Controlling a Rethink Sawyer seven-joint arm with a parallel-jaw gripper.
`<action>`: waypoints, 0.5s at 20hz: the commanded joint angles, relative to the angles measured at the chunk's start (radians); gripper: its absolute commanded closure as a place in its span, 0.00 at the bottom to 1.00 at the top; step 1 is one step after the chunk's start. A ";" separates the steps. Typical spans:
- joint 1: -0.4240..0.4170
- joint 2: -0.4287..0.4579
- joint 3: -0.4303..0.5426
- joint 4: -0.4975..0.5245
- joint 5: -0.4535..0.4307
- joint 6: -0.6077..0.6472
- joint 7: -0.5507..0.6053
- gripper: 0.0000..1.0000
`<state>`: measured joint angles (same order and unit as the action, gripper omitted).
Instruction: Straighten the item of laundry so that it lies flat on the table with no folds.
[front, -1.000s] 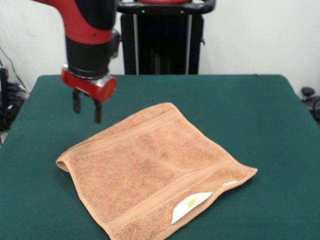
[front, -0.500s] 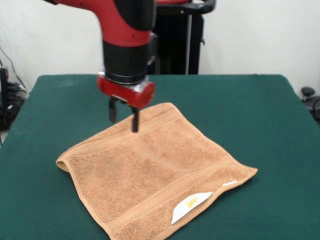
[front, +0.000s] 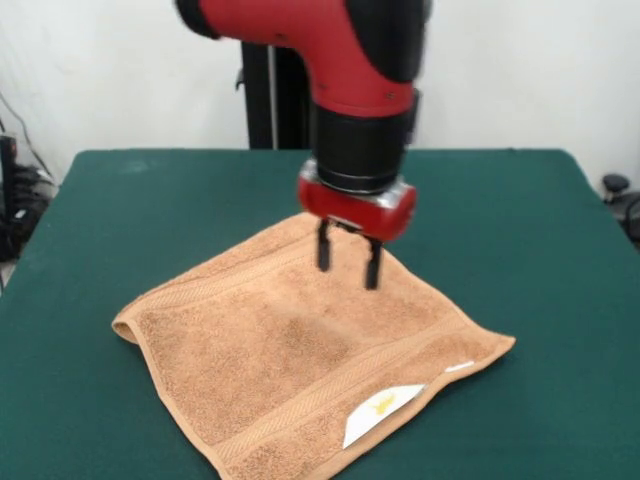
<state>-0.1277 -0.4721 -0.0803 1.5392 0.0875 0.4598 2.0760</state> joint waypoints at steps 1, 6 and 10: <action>0.118 0.174 -0.047 -0.041 0.123 -0.040 0.375 0.00; 0.179 0.278 -0.086 -0.105 0.192 -0.097 0.418 0.00; 0.226 0.321 -0.126 -0.157 0.231 -0.089 0.440 0.00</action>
<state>0.0382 -0.2934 -0.1756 1.4372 0.2341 0.4188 2.2061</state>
